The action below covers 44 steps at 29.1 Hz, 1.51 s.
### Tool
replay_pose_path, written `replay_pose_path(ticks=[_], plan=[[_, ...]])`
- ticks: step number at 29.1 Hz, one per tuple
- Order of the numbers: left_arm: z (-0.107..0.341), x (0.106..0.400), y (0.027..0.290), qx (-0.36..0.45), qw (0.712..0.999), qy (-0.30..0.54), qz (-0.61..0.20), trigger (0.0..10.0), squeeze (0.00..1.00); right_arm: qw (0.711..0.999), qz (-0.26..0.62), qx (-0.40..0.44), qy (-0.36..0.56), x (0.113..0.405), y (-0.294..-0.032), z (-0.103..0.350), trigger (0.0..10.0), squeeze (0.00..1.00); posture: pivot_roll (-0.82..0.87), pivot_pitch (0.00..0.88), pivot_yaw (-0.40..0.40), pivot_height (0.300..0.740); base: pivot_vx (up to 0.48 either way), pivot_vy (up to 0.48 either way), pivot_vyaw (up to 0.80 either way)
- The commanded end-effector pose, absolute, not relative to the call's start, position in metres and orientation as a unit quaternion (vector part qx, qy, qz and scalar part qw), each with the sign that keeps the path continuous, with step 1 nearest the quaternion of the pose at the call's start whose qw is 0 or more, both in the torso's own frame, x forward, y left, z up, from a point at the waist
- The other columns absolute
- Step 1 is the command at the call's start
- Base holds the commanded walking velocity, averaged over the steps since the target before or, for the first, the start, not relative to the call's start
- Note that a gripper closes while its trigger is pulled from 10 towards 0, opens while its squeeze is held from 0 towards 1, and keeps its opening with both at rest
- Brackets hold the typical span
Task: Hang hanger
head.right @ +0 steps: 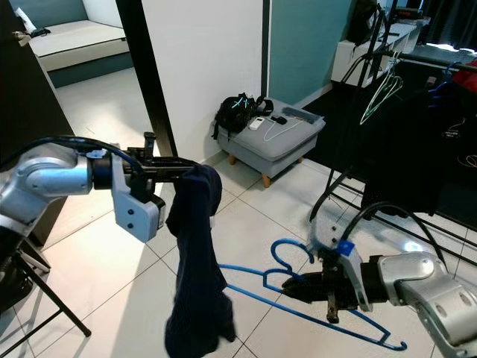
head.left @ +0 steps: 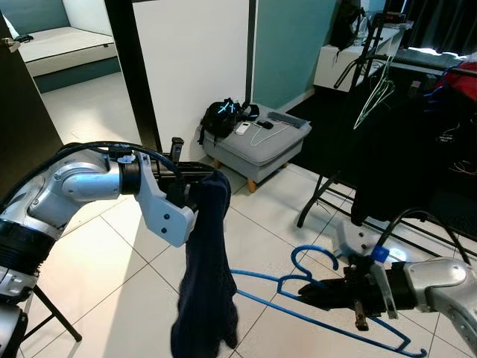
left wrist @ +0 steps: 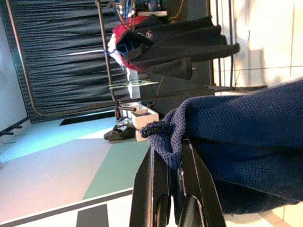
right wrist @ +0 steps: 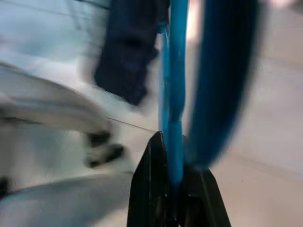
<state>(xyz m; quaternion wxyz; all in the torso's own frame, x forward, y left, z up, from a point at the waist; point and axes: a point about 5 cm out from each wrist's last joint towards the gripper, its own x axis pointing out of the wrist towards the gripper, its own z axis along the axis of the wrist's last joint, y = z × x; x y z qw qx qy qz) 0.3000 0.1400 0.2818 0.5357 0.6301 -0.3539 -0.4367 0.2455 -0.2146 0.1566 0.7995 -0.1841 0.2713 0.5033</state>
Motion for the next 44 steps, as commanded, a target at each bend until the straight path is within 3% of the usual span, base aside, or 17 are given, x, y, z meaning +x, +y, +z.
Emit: replay_pose_path(ticks=[1,5,6,10,14,18,23,26,27,29,39,44], plan=[[0.288,0.300,0.137,0.632,0.529,-0.365,-0.433,10.0,0.00,0.818,0.459,-0.201,0.283,0.253,-0.222,0.154,10.0,0.00,-0.05,0.000,0.023,0.735,0.000,0.000,0.00],[0.288,0.301,0.137,0.633,0.528,-0.366,-0.432,10.0,0.00,0.830,0.426,-0.206,0.294,0.258,-0.230,0.152,10.0,0.00,-0.05,0.000,0.023,0.735,0.000,0.000,0.00],[0.289,0.301,0.137,0.633,0.528,-0.367,-0.432,10.0,0.00,0.848,0.387,-0.211,0.294,0.265,-0.236,0.153,10.0,0.00,-0.05,0.000,0.025,0.735,0.000,0.000,0.00],[0.288,0.302,0.136,0.633,0.528,-0.367,-0.432,10.0,0.00,0.873,0.339,-0.209,0.282,0.274,-0.243,0.156,10.0,0.00,-0.05,0.000,0.028,0.735,0.000,0.000,0.00],[0.286,0.302,0.136,0.632,0.529,-0.365,-0.433,10.0,0.00,0.905,0.336,-0.139,0.222,0.280,-0.244,0.179,10.0,0.00,-0.05,0.000,0.032,0.735,0.000,0.000,0.00],[0.286,0.302,0.136,0.632,0.529,-0.365,-0.433,10.0,0.00,0.906,0.341,-0.131,0.212,0.279,-0.246,0.182,10.0,0.00,-0.05,0.000,0.032,0.735,0.000,0.000,0.00],[0.286,0.302,0.135,0.632,0.528,-0.366,-0.434,10.0,0.00,0.896,0.431,-0.063,0.082,0.267,-0.242,0.227,10.0,0.00,-0.05,0.000,0.032,0.735,0.000,0.000,0.00],[0.286,0.302,0.135,0.632,0.528,-0.366,-0.434,10.0,0.00,0.896,0.431,-0.063,0.082,0.267,-0.242,0.227,10.0,0.00,-0.05,0.000,0.032,0.735,0.000,0.000,0.00],[0.286,0.302,0.135,0.632,0.527,-0.367,-0.435,10.0,0.00,0.878,0.477,-0.035,0.037,0.252,-0.249,0.247,10.0,0.00,-0.04,0.000,0.034,0.735,0.000,0.000,0.00],[0.287,0.301,0.135,0.632,0.526,-0.367,-0.435,10.0,0.00,0.866,0.498,-0.027,0.025,0.239,-0.259,0.256,10.0,0.00,-0.05,0.000,0.035,0.735,0.000,0.000,0.00],[0.287,0.301,0.136,0.633,0.523,-0.367,-0.437,10.0,0.00,0.864,0.500,-0.032,0.060,0.217,-0.276,0.251,10.0,0.00,-0.03,0.000,0.033,0.735,0.000,0.000,0.00],[0.288,0.301,0.138,0.636,0.522,-0.364,-0.436,10.0,0.00,0.849,0.517,-0.042,0.104,0.201,-0.282,0.246,10.0,0.00,-0.03,0.000,0.034,0.735,0.000,0.000,0.00]])
